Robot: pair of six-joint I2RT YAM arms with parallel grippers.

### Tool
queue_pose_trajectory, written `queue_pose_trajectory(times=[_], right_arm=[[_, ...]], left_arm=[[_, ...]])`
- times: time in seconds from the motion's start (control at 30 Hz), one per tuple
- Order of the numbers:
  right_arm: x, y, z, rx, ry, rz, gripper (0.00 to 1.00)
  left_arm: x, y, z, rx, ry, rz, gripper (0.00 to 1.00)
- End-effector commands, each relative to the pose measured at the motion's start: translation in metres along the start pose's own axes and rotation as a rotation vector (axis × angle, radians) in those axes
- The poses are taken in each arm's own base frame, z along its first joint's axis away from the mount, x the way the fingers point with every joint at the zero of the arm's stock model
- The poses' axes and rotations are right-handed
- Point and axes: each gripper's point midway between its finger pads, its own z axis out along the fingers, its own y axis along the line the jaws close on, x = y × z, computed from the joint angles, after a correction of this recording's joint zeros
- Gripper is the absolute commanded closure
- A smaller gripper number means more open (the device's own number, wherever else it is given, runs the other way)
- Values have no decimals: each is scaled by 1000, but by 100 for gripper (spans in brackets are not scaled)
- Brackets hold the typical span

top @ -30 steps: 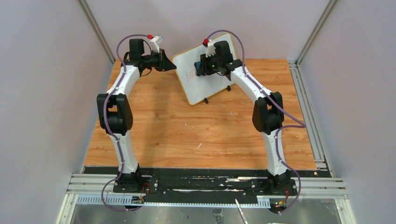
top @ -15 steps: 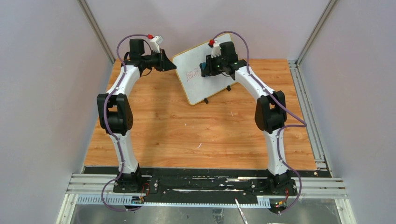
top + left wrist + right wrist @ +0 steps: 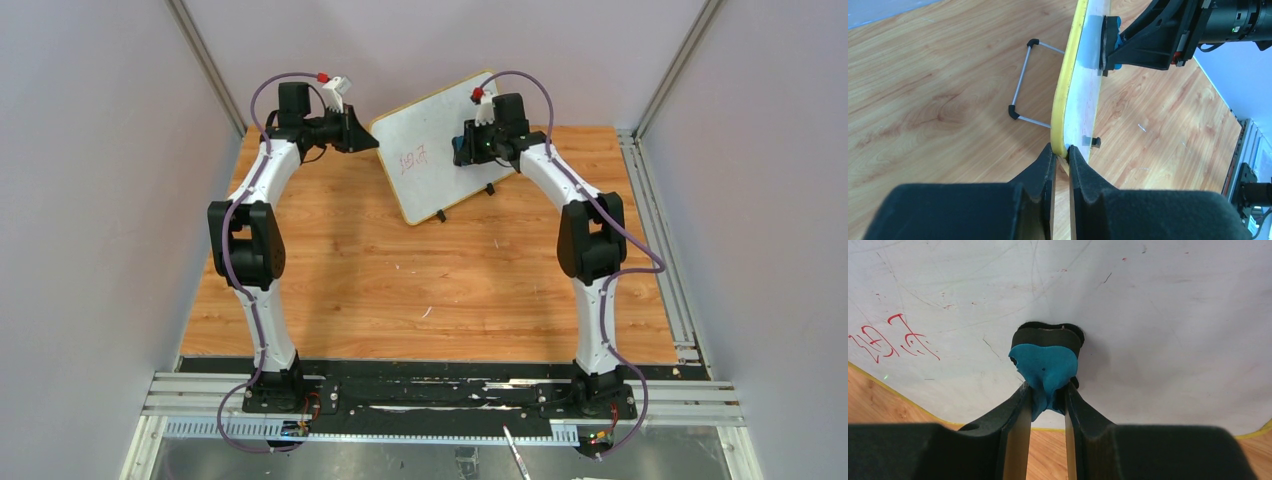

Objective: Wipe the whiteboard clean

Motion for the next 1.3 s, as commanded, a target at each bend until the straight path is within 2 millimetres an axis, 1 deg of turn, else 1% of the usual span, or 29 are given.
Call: queue_pose_trajectory(times=[0.0, 0.2, 0.5, 0.63, 0.8, 0.87, 0.93, 1.03, 1.13, 1.27], right_arm=[[-2, 9, 0, 29, -21, -13, 99], [2, 52, 14, -33, -20, -36, 100], [-5, 114, 24, -116, -46, -77, 99], [-6, 135, 27, -149, -50, -84, 99], [-1, 162, 30, -189, -48, -95, 100], [2, 168, 31, -199, -43, -100, 99], [5, 170, 33, -196, -38, -104, 99], [7, 163, 35, -173, -32, -111, 100], [2, 145, 33, -143, -33, -105, 99], [-9, 109, 27, -85, -39, -87, 99]], left_arm=[[16, -15, 4, 30, 64, 12, 100], [16, -15, 5, 32, 67, 12, 100], [17, -16, 6, 34, 68, 11, 100], [17, -15, 6, 34, 67, 12, 100], [18, -15, 6, 36, 66, 8, 100], [18, -15, 6, 35, 65, 9, 100], [19, -15, 6, 35, 66, 8, 100], [19, -16, 6, 36, 67, 10, 100], [19, -16, 5, 34, 68, 11, 100], [19, -16, 5, 34, 67, 13, 100]])
